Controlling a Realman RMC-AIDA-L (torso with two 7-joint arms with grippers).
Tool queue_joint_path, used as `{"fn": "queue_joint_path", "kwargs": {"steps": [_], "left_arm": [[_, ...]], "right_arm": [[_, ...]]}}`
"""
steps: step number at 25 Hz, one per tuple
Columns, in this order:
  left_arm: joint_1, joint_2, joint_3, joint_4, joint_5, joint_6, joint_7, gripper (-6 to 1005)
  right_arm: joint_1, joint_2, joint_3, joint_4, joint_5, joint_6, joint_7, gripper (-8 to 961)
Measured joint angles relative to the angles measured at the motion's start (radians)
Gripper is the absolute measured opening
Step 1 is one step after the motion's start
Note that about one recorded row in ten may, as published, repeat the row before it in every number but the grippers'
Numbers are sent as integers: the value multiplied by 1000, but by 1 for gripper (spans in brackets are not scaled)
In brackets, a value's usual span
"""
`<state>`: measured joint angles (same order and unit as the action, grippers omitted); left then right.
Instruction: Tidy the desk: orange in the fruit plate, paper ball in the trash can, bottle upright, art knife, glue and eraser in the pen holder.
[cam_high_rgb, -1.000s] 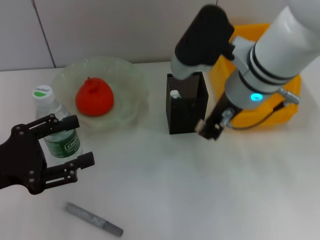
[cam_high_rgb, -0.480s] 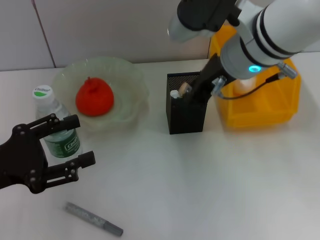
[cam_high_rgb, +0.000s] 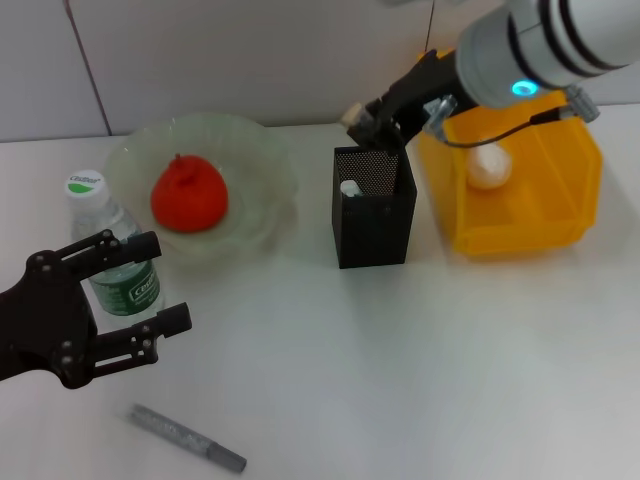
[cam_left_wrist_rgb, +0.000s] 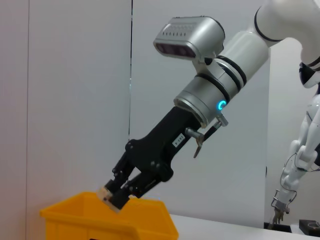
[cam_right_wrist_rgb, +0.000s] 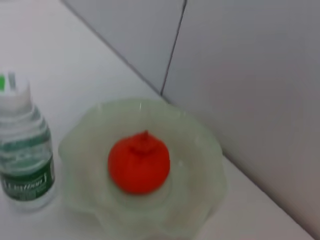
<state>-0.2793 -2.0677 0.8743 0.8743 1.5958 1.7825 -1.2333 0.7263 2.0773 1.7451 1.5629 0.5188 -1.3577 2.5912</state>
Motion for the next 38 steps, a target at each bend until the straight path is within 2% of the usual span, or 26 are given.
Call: {"fn": "queue_joint_path", "kwargs": {"steps": [11, 18, 27, 31, 38], "left_arm": [[5, 0, 0, 0, -4, 7, 0, 735], [14, 0, 0, 0, -11, 8, 0, 733], [14, 0, 0, 0, -11, 9, 0, 731], [14, 0, 0, 0, -11, 9, 0, 730], [15, 0, 0, 1, -11, 20, 0, 728]], "right_arm": [[-37, 0, 139, -138, 179, 51, -156, 296], [-60, 0, 233, -207, 224, 70, -258, 303], [-103, -1, 401, -287, 427, 67, -488, 310], [-100, -9, 501, -364, 466, 61, -553, 314], [-91, -25, 559, -489, 469, 83, -615, 320]]}}
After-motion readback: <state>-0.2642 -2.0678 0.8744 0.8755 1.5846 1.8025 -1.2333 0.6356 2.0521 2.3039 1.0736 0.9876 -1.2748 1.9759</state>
